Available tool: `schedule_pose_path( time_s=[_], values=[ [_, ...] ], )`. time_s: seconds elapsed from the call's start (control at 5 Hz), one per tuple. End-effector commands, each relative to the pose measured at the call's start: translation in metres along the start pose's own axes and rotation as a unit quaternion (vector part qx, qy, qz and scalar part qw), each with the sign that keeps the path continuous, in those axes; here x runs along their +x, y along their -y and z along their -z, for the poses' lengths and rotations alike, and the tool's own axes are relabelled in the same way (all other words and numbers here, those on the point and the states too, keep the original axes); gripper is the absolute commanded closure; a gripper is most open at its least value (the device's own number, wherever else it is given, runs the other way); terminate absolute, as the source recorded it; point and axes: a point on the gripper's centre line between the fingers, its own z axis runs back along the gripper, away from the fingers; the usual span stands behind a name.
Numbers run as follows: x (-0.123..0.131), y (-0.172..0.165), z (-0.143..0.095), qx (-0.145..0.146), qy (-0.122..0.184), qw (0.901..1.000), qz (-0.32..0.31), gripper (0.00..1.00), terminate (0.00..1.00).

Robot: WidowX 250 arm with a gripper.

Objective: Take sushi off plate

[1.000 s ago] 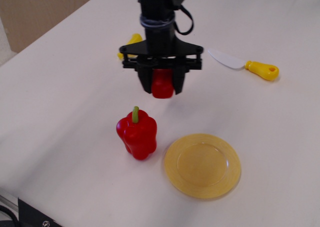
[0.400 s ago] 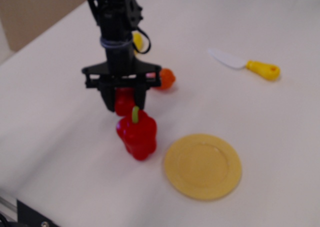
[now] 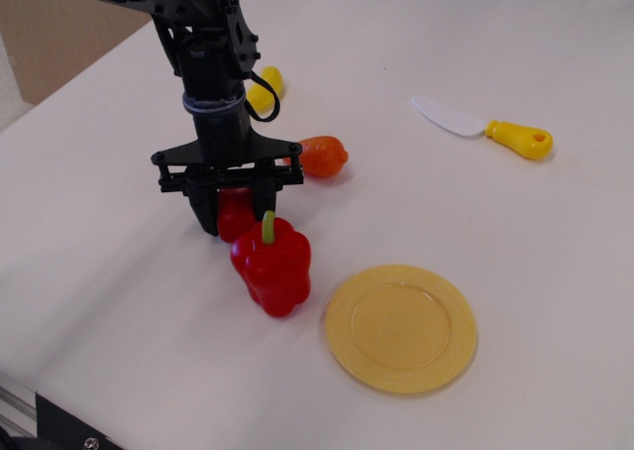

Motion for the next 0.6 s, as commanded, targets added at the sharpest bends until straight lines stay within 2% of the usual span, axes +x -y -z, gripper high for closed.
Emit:
schedule_pose_path(
  time_s=[0.0,0.2,0.4],
  values=[
    [0.011,-0.009,-0.032,-0.012,0.041,0.9991,-0.005,0.00,0.00],
    [0.006,-0.004,-0.044,-0.013,0.047,0.9988,0.001,0.00,0.00],
    [0.004,0.005,-0.064,-0.015,0.064,0.9978,0.008,0.00,0.00]
  ],
)
